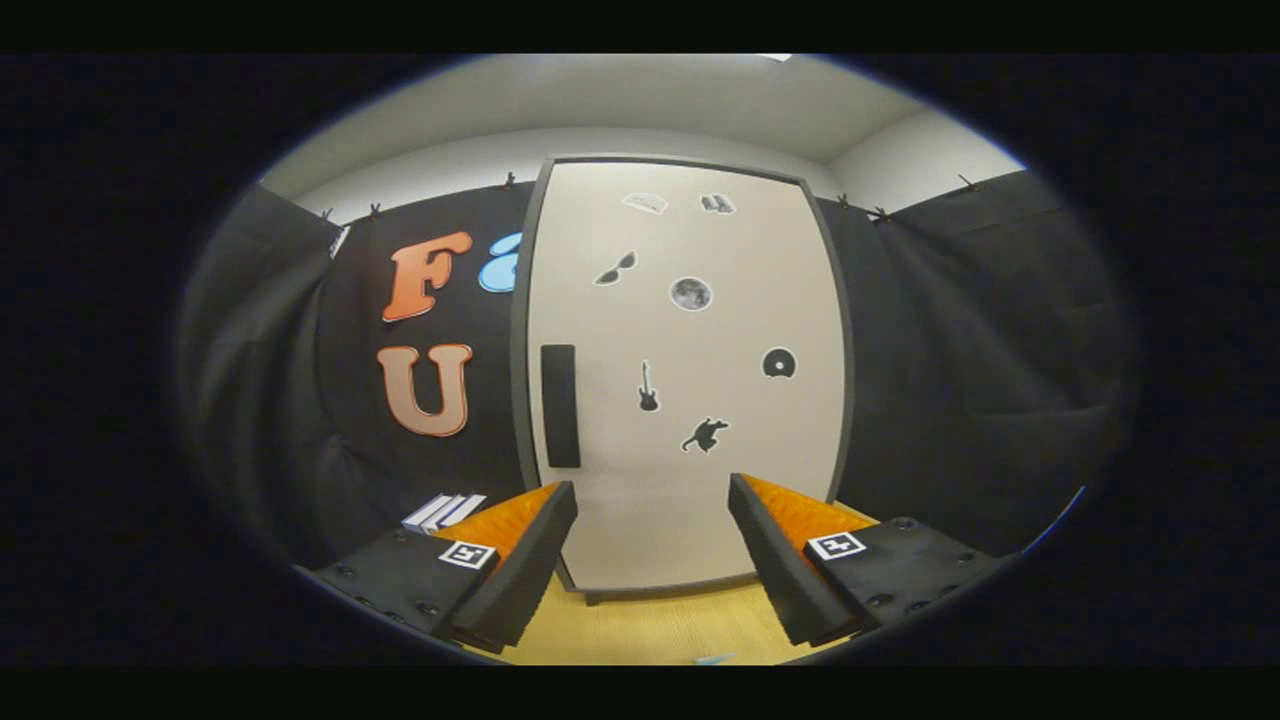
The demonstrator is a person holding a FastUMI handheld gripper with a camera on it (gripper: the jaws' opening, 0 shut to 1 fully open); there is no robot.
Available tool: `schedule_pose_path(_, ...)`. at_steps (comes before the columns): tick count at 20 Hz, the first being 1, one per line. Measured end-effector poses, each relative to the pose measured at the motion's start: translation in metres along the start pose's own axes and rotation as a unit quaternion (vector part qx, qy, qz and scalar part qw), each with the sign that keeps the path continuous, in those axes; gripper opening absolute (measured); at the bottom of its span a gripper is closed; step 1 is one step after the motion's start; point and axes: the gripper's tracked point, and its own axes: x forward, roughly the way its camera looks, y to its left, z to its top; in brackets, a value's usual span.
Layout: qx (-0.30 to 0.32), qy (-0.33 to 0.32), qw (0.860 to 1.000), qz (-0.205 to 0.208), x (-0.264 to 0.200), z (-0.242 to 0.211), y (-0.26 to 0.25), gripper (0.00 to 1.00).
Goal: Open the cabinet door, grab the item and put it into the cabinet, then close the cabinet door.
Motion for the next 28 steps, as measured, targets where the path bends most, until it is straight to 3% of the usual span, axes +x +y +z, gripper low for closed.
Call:
schedule_pose_path(6, 0.01, 0.028, 0.999, 0.035, 0.053, -0.005, 0.039, 0.98)
schedule_pose_path(14, 0.013, 0.041, 0.998, 0.045, 0.104, 0.006, 0.067, 0.98)
schedule_pose_path(16, 0.006, 0.043, 0.998, 0.052, 0.11, 0.007, 0.076, 0.93)
schedule_pose_path(18, -0.007, 0.044, 0.998, 0.048, 0.114, 0.007, 0.076, 0.78)
schedule_pose_path(21, -0.013, 0.05, 0.998, 0.032, 0.118, 0.007, 0.071, 0.75)
schedule_pose_path(24, -0.012, 0.056, 0.998, 0.02, 0.12, 0.006, 0.06, 0.54)
schedule_pose_path(28, -0.01, 0.065, 0.997, 0.03, 0.118, 0.004, 0.061, 0.4)
